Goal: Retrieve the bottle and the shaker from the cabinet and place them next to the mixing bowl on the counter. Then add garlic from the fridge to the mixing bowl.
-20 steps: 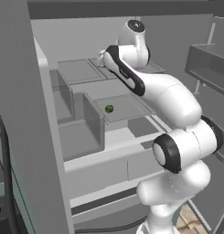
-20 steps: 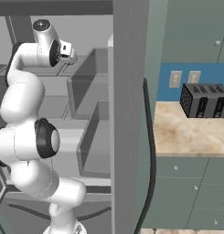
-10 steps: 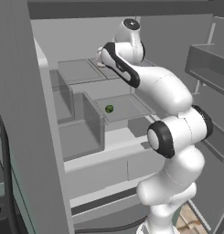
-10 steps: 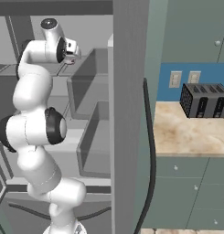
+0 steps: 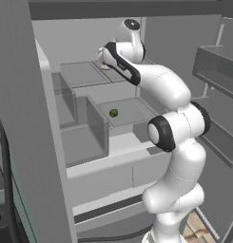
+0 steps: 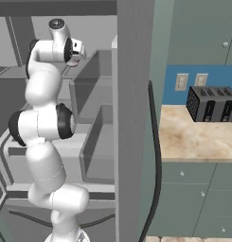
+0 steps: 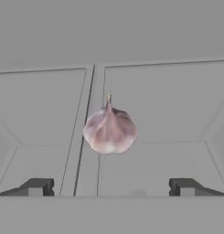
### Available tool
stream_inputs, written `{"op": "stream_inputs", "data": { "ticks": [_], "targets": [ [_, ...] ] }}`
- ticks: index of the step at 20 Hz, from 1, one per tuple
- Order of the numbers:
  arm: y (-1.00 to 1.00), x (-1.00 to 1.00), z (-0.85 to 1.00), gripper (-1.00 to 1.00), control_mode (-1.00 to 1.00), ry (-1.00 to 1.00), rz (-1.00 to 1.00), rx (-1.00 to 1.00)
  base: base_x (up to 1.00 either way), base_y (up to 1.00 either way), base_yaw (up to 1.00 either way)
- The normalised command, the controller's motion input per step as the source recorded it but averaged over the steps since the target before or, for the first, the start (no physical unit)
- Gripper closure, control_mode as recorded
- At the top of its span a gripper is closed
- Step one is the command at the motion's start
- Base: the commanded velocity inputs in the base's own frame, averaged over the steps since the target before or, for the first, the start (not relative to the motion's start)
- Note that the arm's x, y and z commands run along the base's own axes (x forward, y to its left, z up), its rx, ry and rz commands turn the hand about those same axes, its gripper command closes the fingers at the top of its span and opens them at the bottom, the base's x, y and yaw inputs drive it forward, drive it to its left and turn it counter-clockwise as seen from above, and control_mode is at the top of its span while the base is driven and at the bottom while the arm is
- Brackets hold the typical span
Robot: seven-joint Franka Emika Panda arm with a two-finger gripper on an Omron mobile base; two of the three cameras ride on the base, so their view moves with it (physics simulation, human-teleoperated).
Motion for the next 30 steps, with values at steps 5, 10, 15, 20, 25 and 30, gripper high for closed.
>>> {"op": "stream_inputs", "data": {
  "ticks": [5,10,15,20,25,30],
  "targets": [
    [0.05,0.26,-0.07,-1.00,-1.00,0.00,0.16,0.00,0.00,0.00,0.00],
    [0.00,0.27,-0.09,-1.00,-1.00,0.00,0.06,0.00,0.00,0.00,0.00],
    [0.03,0.29,-0.04,-1.00,-1.00,0.00,0.00,-0.01,0.00,0.00,0.00],
    [0.03,0.00,-0.02,-1.00,-1.00,0.00,0.00,0.00,0.00,0.00,0.00],
    [0.10,0.00,-0.28,-1.00,-1.00,0.00,0.00,0.00,0.00,0.00,0.00],
    [0.12,0.00,-0.21,-1.00,-1.00,0.00,0.00,0.00,0.00,0.00,0.00]
  ]
}}
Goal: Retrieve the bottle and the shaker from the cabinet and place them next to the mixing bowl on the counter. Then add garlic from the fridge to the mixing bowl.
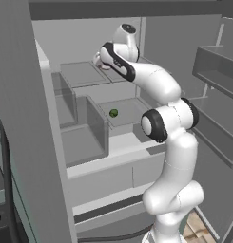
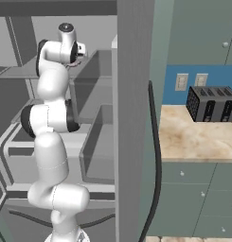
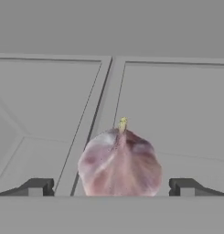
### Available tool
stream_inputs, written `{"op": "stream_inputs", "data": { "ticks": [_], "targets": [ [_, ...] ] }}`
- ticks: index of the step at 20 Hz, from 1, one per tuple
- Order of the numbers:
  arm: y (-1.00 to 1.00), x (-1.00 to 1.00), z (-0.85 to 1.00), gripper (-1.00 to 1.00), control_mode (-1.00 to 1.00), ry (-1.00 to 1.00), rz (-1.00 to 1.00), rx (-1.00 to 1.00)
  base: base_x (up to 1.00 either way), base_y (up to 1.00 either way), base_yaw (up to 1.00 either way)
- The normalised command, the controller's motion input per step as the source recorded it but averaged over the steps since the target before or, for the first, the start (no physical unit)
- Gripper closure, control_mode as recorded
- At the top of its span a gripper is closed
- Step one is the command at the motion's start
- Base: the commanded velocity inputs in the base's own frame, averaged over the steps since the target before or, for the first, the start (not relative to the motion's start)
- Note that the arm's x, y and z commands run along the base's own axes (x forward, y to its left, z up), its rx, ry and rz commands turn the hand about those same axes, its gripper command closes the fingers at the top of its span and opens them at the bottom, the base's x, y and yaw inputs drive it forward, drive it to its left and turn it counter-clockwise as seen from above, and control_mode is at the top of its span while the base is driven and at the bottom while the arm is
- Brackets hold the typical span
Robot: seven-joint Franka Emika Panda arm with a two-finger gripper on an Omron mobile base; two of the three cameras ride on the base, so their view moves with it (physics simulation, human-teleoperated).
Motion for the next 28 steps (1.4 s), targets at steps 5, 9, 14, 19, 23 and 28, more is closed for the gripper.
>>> {"op": "stream_inputs", "data": {
  "ticks": [5,9,14,19,23,28],
  "targets": [
    [0.09,0.12,-0.11,-1.00,-1.00,0.00,0.00,0.00,0.00,0.00,0.00],
    [0.00,0.24,0.00,-1.00,-1.00,0.00,0.00,0.00,0.00,0.00,0.00],
    [0.00,0.00,0.00,-1.00,-1.00,0.00,0.00,0.00,0.00,0.00,0.00],
    [0.00,0.00,0.00,-1.00,-1.00,0.00,0.00,0.00,0.00,0.00,0.00],
    [0.00,0.00,0.00,-1.00,-1.00,0.00,0.00,0.00,0.00,0.00,0.00],
    [0.00,0.00,0.00,1.00,-1.00,0.00,0.00,0.00,0.00,0.00,0.00]
  ]
}}
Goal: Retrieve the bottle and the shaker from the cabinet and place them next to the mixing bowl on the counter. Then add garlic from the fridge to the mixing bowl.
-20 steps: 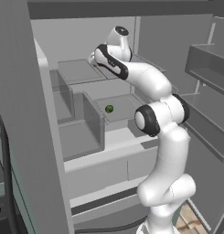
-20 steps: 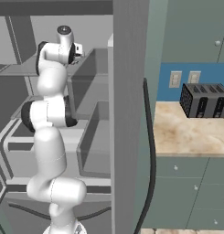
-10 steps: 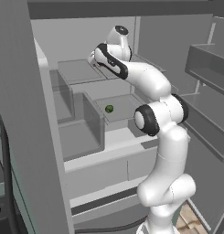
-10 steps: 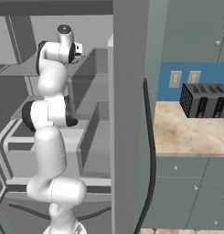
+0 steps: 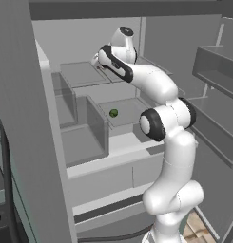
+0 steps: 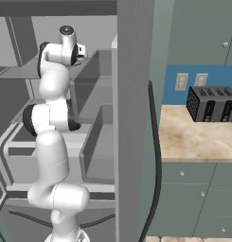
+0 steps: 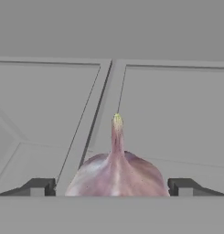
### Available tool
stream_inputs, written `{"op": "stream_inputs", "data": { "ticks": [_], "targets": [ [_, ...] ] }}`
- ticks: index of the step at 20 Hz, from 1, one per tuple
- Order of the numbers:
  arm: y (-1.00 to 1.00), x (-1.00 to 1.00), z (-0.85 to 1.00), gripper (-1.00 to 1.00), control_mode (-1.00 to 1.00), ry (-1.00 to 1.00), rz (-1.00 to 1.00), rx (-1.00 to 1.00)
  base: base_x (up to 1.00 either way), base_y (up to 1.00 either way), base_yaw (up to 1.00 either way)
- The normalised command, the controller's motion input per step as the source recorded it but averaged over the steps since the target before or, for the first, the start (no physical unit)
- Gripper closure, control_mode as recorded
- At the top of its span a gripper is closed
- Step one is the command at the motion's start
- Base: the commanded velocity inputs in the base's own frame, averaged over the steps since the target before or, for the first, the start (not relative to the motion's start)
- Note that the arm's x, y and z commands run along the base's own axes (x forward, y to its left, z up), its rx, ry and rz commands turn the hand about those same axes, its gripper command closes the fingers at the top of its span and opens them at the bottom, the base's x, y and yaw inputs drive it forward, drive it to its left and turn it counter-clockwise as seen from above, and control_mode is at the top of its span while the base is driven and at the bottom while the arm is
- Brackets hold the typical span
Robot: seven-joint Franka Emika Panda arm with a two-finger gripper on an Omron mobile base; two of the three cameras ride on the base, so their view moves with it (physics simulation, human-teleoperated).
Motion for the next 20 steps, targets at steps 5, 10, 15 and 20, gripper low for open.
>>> {"op": "stream_inputs", "data": {
  "ticks": [5,10,15,20],
  "targets": [
    [0.00,0.00,0.00,1.00,-1.00,0.00,0.00,0.00,0.00,0.00,0.00],
    [0.00,0.00,0.00,1.00,-1.00,0.00,0.00,0.00,0.00,0.00,0.00],
    [-0.02,-0.83,0.02,1.00,-1.00,-0.11,0.00,0.02,0.00,0.00,0.00],
    [0.00,-1.00,0.17,1.00,-1.00,-0.08,-0.01,0.04,0.00,0.00,0.00]
  ]
}}
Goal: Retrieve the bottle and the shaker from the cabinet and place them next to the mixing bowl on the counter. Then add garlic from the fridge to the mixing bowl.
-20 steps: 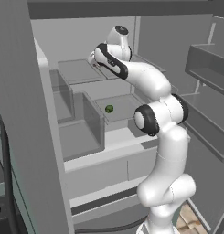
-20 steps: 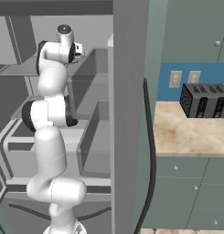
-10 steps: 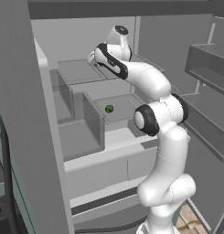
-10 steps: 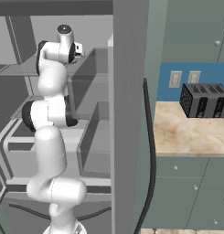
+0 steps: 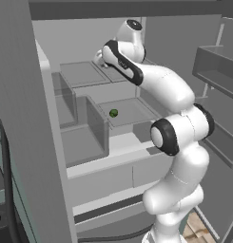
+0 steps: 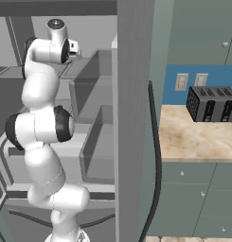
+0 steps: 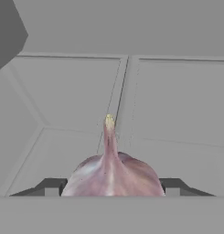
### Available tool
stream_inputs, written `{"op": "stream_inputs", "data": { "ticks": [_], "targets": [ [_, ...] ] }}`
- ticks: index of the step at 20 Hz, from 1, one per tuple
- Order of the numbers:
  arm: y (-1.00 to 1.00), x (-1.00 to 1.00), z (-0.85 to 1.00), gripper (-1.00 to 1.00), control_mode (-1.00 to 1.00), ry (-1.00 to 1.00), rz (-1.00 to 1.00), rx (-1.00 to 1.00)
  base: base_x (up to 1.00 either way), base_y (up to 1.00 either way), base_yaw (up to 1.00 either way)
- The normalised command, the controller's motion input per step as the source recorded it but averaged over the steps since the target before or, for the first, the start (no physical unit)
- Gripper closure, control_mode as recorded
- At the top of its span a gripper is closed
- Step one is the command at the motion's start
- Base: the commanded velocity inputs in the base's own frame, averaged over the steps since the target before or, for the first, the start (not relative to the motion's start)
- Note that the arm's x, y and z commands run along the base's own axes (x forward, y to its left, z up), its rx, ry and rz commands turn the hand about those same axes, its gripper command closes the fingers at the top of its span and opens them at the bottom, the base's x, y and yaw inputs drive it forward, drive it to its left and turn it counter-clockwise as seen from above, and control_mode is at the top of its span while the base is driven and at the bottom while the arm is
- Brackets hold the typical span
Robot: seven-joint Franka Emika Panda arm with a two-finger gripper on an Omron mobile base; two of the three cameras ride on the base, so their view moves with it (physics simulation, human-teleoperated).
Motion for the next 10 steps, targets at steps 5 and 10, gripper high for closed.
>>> {"op": "stream_inputs", "data": {
  "ticks": [5,10],
  "targets": [
    [-0.01,-1.00,0.00,1.00,-1.00,-0.15,-0.03,0.03,0.00,0.00,0.00],
    [-0.09,-1.00,0.06,1.00,-1.00,-0.11,-0.05,0.03,0.00,0.00,0.00]
  ]
}}
